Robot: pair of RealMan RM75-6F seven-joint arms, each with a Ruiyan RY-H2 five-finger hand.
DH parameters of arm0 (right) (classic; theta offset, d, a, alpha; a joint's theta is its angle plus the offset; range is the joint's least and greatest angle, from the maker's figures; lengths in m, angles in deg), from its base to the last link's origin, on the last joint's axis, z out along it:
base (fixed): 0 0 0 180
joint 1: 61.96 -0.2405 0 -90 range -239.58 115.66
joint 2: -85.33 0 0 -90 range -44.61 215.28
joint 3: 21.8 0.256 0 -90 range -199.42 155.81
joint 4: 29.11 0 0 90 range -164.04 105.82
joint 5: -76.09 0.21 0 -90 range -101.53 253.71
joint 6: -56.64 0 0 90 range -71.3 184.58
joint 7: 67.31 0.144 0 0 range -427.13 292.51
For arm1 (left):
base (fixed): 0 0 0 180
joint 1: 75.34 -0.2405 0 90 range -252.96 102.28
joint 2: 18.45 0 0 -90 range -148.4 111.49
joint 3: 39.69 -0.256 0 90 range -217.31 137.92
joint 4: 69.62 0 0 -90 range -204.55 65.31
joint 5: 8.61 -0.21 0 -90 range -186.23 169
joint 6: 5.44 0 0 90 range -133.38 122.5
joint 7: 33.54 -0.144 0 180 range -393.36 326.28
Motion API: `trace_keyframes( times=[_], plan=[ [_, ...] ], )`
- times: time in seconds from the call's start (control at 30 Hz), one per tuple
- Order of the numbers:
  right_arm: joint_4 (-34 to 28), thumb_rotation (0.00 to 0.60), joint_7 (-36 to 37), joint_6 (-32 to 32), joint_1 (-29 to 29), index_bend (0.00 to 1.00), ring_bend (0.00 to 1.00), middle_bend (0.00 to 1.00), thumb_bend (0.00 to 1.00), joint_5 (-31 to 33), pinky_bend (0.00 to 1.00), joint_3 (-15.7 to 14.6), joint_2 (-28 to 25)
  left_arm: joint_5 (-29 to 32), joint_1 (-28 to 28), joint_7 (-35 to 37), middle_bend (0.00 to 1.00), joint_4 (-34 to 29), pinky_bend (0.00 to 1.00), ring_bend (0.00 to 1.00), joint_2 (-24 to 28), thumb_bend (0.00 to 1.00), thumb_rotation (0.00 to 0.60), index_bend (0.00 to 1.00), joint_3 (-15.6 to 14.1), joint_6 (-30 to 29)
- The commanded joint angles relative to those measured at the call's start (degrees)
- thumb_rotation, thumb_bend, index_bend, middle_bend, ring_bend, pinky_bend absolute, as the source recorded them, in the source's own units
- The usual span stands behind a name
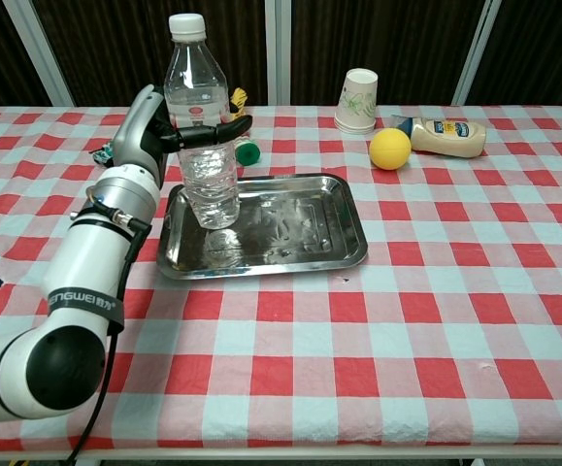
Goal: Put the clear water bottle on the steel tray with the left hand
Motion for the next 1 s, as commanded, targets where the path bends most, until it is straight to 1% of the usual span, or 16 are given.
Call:
trace_keyframes(
  times=[0.03, 0.3, 0.53, 0.63, 0.77, 0.8, 1.0],
  plan=[
    [-0.02, 0.600, 0.01, -0.09, -0.01, 0.00, 0.00, 0.05, 0.10, 0.06, 0.00, 0.00, 0.00, 0.39, -0.19, 0.22, 0.53, 0.19, 0.54, 0.46, 0.00, 0.19, 0.600, 0.45, -0.38, -0.22],
    [-0.22, 0.600, 0.46, -0.33, -0.12, 0.00, 0.00, 0.05, 0.10, 0.09, 0.00, 0.07, -0.20, 0.96, -1.45, 0.45, 0.53, 0.15, 0.53, 0.45, 0.00, 0.18, 0.600, 0.45, -2.01, -0.52],
    [-0.46, 0.600, 0.80, -0.45, -0.18, 0.00, 0.00, 0.05, 0.10, 0.11, 0.00, 0.14, -0.39, 0.84, -2.01, 0.41, 0.51, 0.21, 0.51, 0.43, 0.00, 0.13, 0.600, 0.43, -2.80, -0.66],
    [-0.55, 0.600, 0.82, -0.43, -0.20, 0.00, 0.00, 0.05, 0.10, 0.14, 0.00, 0.19, -0.44, 0.30, -1.64, 0.37, 0.46, 0.54, 0.46, 0.39, 0.00, 0.10, 0.600, 0.40, -2.66, -0.46],
    [-0.64, 0.600, 0.89, -0.56, -0.24, 0.00, 0.00, 0.05, 0.10, 0.17, 0.00, 0.17, -0.49, -0.40, -1.35, 0.31, 0.36, 1.00, 0.32, 0.29, 0.00, 0.05, 0.600, 0.33, -2.09, -0.08],
    [-0.66, 0.600, 0.91, -0.58, -0.23, 0.00, 0.00, 0.05, 0.10, 0.17, 0.00, 0.15, -0.52, -0.54, -1.38, 0.30, 0.36, 1.09, 0.31, 0.28, 0.00, 0.05, 0.600, 0.33, -1.94, -0.06],
    [-0.66, 0.600, 1.12, -0.49, -0.17, 0.00, 0.00, 0.05, 0.10, 0.11, 0.00, 0.12, -0.57, -2.12, -1.89, -0.02, 0.35, 1.35, 0.29, 0.27, 0.00, 0.04, 0.600, 0.32, -1.14, -0.87]
  ],
)
